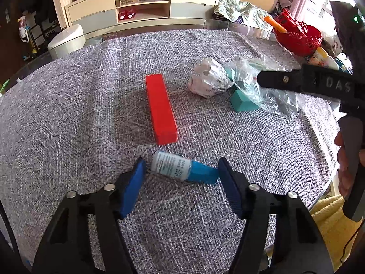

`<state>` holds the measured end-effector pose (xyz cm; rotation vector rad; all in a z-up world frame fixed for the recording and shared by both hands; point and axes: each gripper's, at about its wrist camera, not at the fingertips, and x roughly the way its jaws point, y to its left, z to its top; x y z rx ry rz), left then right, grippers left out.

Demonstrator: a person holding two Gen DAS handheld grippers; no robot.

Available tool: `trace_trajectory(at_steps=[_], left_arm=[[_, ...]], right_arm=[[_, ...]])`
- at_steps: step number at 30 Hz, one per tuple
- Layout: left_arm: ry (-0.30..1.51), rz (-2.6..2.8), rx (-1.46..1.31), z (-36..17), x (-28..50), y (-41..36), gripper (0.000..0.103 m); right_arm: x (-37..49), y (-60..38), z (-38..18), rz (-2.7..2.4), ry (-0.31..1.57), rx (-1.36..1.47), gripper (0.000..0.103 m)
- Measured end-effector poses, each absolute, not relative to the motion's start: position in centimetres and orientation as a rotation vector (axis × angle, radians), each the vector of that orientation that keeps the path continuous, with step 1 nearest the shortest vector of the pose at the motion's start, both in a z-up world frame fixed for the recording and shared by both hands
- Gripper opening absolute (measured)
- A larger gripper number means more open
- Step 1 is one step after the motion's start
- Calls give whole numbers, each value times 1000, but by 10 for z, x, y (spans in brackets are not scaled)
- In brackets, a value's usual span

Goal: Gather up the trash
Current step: 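Grasp the blue-capped bottle with the left tool while the right tool grasps the clear plastic bag, then carry the bottle and clear bag over the grey bin and open both tools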

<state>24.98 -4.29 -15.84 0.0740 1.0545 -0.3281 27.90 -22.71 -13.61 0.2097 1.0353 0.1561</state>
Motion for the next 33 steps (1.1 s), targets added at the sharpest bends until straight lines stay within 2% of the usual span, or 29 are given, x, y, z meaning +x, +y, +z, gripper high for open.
trace_trajectory(at_steps=[1,3,8,9,14,18,33], left_arm=[[1052,-325,76,-158,250,-43,56],[1050,-325,79,-158,250,-44,55],[1049,-329,73,-158,250,-45,55],[1048,-328,74,-159,249,-45,55],[1049,-341,73,-158,240,-47,55],[1054,-360,45,-157,228,-46,55],[1014,-345,37,-123,144,-41,55]], right_arm=[[279,-227,-139,162,1043,217,80],[279,-228,-141,160,1040,223,66],[276,-229,-137,165,1023,218,53],[275,-229,-136,165,1018,204,45],[266,-229,-128,173,999,184,32],[252,-229,-118,190,977,186,26],[159,-227,-82,230,924,195,26]])
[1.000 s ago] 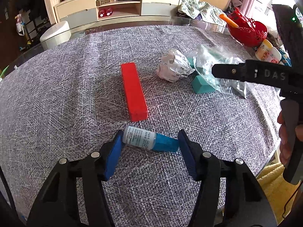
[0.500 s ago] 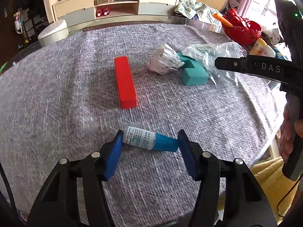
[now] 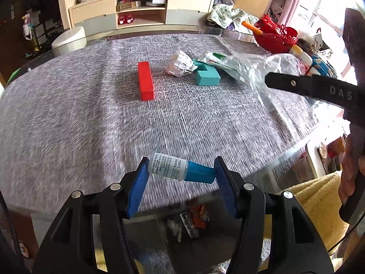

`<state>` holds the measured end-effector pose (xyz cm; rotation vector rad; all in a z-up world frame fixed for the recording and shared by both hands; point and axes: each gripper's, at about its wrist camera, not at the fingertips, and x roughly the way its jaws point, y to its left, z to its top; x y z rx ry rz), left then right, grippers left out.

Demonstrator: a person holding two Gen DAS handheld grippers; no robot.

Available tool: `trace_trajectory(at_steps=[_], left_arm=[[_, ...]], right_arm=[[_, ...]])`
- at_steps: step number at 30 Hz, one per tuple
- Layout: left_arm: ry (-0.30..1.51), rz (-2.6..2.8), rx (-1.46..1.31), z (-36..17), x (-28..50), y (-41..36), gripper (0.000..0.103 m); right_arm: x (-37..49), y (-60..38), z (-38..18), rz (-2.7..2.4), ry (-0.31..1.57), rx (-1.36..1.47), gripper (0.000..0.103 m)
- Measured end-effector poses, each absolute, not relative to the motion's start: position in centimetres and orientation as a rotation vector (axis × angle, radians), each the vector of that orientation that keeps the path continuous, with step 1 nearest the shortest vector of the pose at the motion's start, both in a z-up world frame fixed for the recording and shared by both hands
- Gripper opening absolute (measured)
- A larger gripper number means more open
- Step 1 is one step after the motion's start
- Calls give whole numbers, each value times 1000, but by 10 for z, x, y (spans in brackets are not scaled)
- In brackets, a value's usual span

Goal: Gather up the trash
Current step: 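Carry the bottle and clear bag over the grey bin and open both tools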

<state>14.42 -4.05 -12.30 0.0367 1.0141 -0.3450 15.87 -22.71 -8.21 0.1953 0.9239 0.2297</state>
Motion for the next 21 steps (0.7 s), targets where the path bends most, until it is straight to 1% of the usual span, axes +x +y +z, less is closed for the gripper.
trace_trajectory(at_steps=[13,21], left_arm=[[1001,-354,17,-110,60,-28,55],[1036,-347,-1,-132,22,-20,55]], right_arm=[[72,-214,-91,260,954,169,26],[31,-201,-118,276,1013,152,26]])
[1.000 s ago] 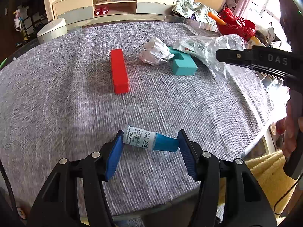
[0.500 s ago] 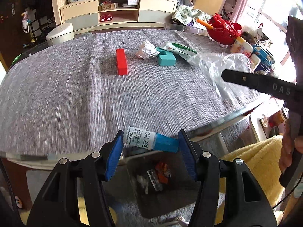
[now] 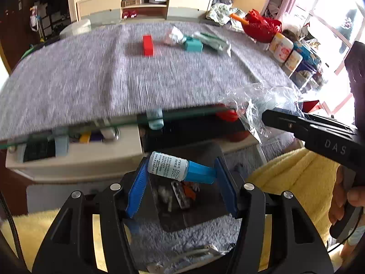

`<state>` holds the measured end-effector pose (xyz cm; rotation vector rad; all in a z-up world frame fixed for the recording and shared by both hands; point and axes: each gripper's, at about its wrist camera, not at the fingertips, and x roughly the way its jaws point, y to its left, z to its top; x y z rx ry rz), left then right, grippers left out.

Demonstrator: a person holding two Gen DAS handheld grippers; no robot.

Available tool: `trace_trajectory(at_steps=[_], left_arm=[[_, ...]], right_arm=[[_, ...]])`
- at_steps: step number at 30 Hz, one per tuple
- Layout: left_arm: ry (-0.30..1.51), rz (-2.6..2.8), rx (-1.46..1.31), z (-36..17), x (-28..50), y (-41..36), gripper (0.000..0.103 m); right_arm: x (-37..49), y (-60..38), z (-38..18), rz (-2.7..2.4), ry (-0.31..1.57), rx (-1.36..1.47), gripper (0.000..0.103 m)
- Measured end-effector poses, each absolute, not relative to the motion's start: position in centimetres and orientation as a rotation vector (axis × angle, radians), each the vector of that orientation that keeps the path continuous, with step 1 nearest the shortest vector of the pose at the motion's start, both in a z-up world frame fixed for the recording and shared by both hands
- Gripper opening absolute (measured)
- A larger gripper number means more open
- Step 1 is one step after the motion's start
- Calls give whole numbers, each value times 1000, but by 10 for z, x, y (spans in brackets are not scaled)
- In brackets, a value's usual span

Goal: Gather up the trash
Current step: 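Carry the bottle and clear bag over the grey bin and open both tools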

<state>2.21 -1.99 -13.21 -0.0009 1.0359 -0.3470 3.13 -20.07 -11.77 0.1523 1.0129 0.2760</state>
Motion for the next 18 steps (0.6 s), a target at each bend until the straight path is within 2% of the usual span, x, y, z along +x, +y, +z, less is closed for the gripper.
trace_trajectory(at_steps=[18], left_arm=[[1189,-353,10,-222,15,-33,55]], right_arm=[[25,-197,-218,266,1226,230,26]])
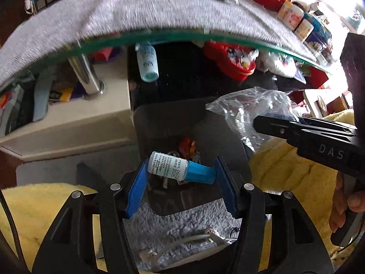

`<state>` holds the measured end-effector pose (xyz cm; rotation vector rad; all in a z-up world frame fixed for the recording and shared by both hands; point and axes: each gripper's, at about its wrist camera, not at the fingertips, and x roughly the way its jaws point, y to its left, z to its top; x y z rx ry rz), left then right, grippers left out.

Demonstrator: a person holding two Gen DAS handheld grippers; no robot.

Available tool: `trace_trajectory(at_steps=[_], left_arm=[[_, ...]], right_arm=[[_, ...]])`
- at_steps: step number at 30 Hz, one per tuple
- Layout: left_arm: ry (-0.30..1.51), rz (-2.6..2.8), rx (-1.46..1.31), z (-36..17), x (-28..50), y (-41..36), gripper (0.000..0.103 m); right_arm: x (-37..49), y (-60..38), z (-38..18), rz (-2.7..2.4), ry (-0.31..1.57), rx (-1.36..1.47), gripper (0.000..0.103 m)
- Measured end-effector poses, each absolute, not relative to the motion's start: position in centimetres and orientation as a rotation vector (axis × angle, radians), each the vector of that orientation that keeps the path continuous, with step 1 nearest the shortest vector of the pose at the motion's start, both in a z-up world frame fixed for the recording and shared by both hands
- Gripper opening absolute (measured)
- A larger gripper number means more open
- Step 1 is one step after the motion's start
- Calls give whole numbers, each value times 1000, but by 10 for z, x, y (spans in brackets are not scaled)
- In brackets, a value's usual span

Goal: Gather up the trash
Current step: 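Carry the bottle and clear bag over the grey bin and open both tools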

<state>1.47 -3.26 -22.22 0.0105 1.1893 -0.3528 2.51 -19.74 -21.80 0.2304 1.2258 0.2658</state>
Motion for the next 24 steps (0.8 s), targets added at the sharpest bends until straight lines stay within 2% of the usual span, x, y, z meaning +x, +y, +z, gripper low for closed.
trace_trajectory(at_steps=[13,17,22,24], left_arm=[[1290,-396,-16,-260,31,-42,55],[1296,-397,-9,-261,35,-45,55],[1303,-390,-7,-264,37,-44,56],[1302,-383,-6,-264,37,-42,66]], right_arm=[[47,-193,-253,258,1315,226,29],[52,-192,-254,264,1322,221,35],[55,-194,-254,250,1322,220,58],[56,-198,-253,244,1317,230,69]])
